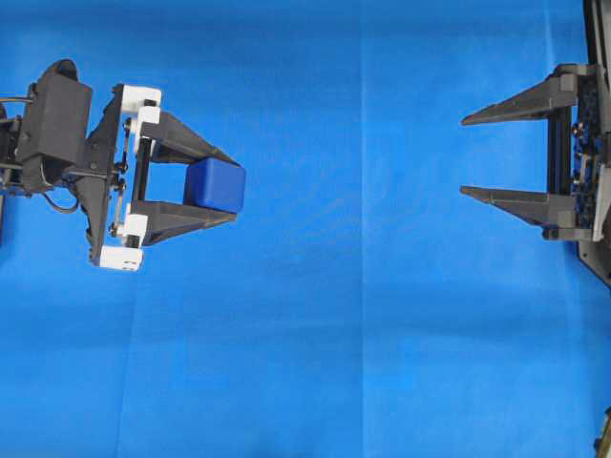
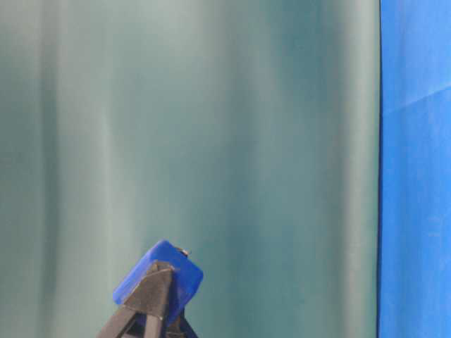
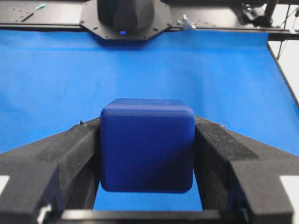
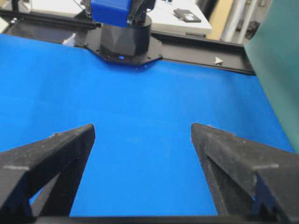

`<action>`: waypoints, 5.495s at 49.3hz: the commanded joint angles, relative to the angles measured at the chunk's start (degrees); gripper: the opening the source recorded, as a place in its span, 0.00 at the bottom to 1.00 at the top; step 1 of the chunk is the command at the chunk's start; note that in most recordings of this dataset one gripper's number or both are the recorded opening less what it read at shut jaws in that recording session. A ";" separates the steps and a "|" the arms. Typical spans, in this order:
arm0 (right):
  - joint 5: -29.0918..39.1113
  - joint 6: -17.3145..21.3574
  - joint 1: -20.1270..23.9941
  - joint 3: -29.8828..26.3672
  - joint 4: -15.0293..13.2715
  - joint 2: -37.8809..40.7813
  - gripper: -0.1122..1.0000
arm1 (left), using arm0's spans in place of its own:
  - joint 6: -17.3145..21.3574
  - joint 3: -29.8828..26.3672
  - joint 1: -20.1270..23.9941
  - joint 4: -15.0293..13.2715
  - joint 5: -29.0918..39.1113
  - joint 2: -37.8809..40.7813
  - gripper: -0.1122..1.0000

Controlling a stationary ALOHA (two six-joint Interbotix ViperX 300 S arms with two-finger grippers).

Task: Handover the blue block to the right arm after grasping it with the left arm, then place it in the designated position.
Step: 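Raise the cube and retract the left gripper toward its base, then open the right gripper and rotate it toward the held cube, then reach the right gripper to the cube and close on it, then open the left gripper and pull the cube away with the right gripper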

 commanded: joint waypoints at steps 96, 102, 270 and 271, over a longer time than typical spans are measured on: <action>-0.88 -34.98 1.85 -3.69 -36.56 1.85 0.96 | -0.26 -0.70 0.26 -0.26 -0.70 -0.97 0.54; -0.88 -34.89 1.85 -3.69 -36.56 1.85 0.96 | -0.35 -0.70 0.26 -0.26 -0.70 -0.97 0.54; 5.80 -31.73 2.02 -44.12 -35.95 47.29 0.58 | -0.79 -0.97 0.26 -0.35 -1.05 -0.62 0.90; 5.80 -31.73 2.02 -44.12 -35.95 47.29 0.58 | -0.79 -0.97 0.26 -0.35 -1.05 -0.53 0.92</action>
